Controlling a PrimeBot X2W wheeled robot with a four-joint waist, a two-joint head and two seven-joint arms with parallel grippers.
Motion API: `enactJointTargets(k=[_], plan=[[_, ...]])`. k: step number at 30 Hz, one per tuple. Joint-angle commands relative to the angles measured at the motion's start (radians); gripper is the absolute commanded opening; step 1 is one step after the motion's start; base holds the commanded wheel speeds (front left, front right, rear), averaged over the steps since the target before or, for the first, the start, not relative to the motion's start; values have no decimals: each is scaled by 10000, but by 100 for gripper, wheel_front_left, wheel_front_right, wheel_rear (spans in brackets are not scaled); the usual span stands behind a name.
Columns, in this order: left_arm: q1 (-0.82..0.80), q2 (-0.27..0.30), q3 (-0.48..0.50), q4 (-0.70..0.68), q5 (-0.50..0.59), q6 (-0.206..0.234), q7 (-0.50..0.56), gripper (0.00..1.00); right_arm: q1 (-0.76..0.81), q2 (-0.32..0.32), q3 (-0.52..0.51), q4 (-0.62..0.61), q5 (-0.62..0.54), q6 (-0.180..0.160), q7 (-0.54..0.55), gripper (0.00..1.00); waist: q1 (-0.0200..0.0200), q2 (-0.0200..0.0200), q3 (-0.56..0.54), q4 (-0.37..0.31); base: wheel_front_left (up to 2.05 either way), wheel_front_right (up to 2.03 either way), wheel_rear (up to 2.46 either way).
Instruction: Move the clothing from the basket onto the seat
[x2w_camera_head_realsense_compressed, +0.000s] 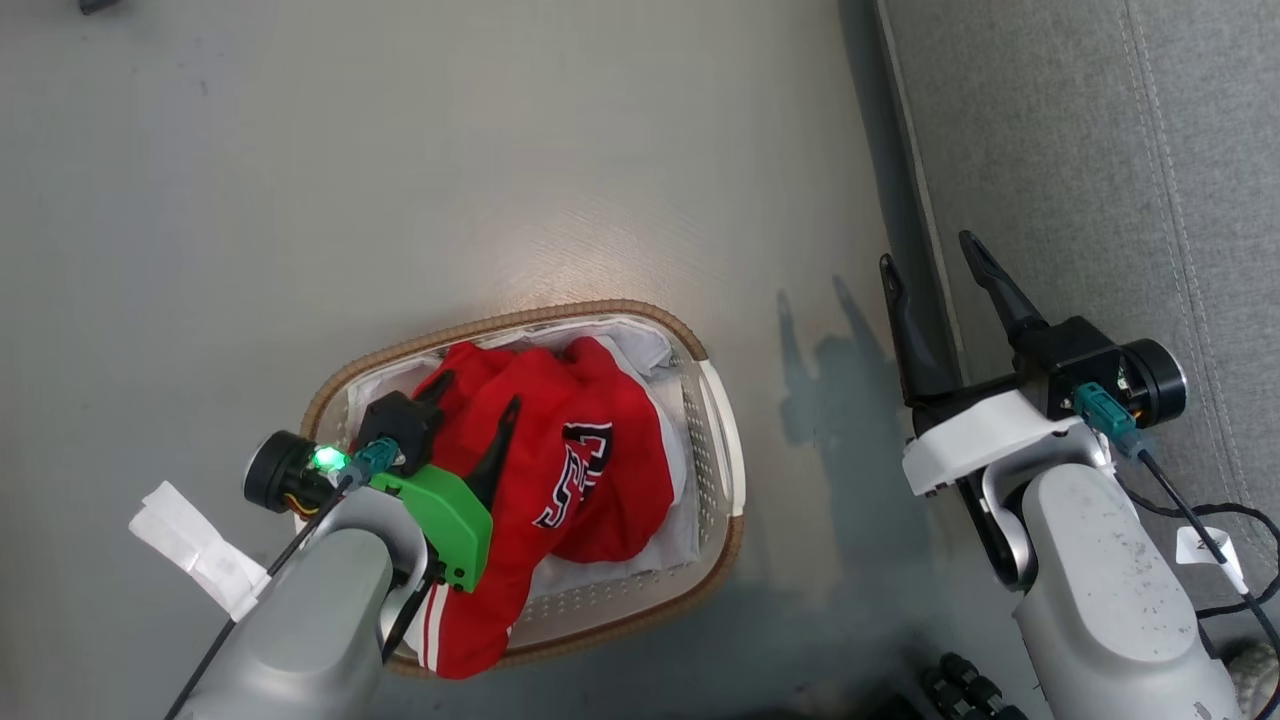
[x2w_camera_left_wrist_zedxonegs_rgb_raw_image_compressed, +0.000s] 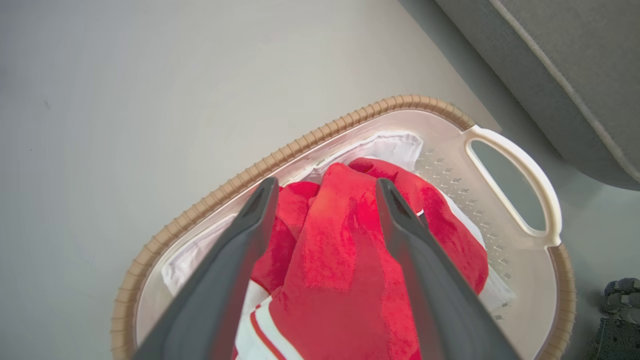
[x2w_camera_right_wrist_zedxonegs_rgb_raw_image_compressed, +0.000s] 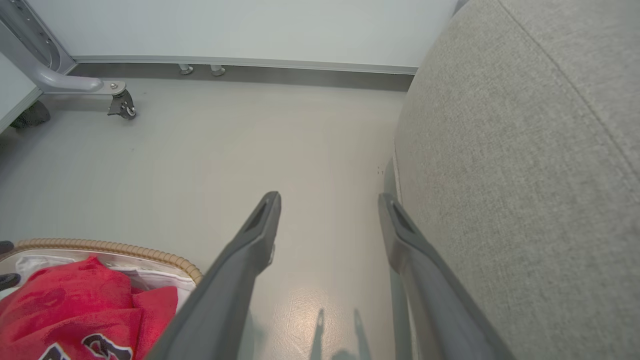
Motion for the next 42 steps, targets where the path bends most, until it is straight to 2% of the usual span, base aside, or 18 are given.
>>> enactJointTargets(k=[1,6,14,22,30,31,32,33,34,38,42], plan=[[-295,124,-115,174,-156,3,-2,100,-92,-31,-25,-52,80,-6,-47,100,-2,-1,721,-440,0,0,0],[-771,212,-693,844,-452,3,-2,100,-36,-31,-15,-157,161,-6,-48,100,-2,-1,1031,-622,0,0,0],[-1067,-119,-1824,2508,-1253,3,212,100,122,-31,-13,-270,214,-6,-47,100,-2,-1,1263,-749,0,0,0],[-1320,-11,-3325,2710,-2473,3,552,100,162,-33,28,-367,247,-6,-47,100,-2,-1,1478,-703,0,0,0],[-1611,122,-4334,2788,-3344,3,255,100,67,-32,7,-371,218,-6,-47,100,-2,-1,1616,-619,0,0,0],[-1613,119,-4420,2805,-3413,3,221,92,70,-34,4,-348,213,-6,-47,100,-2,-1,1581,-608,0,0,0],[-1595,97,-4548,2782,-3494,3,161,50,76,-32,-5,-318,214,-6,-47,100,-2,-1,1502,-583,0,0,0],[-1561,78,-4642,2735,-3574,3,142,20,82,-32,-10,-299,219,-6,-47,100,-2,-1,1428,-560,0,0,0],[-1562,78,-4751,2703,-3633,3,79,0,86,-32,-20,-278,252,-6,-47,100,-2,-1,1319,-527,0,0,0],[-1327,76,-4947,2572,-3930,3,-17,0,84,-32,88,-114,295,-6,-49,100,-2,-1,722,-428,0,0,0],[-985,160,-4610,2137,-4003,3,-14,0,97,-35,198,109,396,-6,-47,100,-2,-1,-117,-338,0,0,0]])
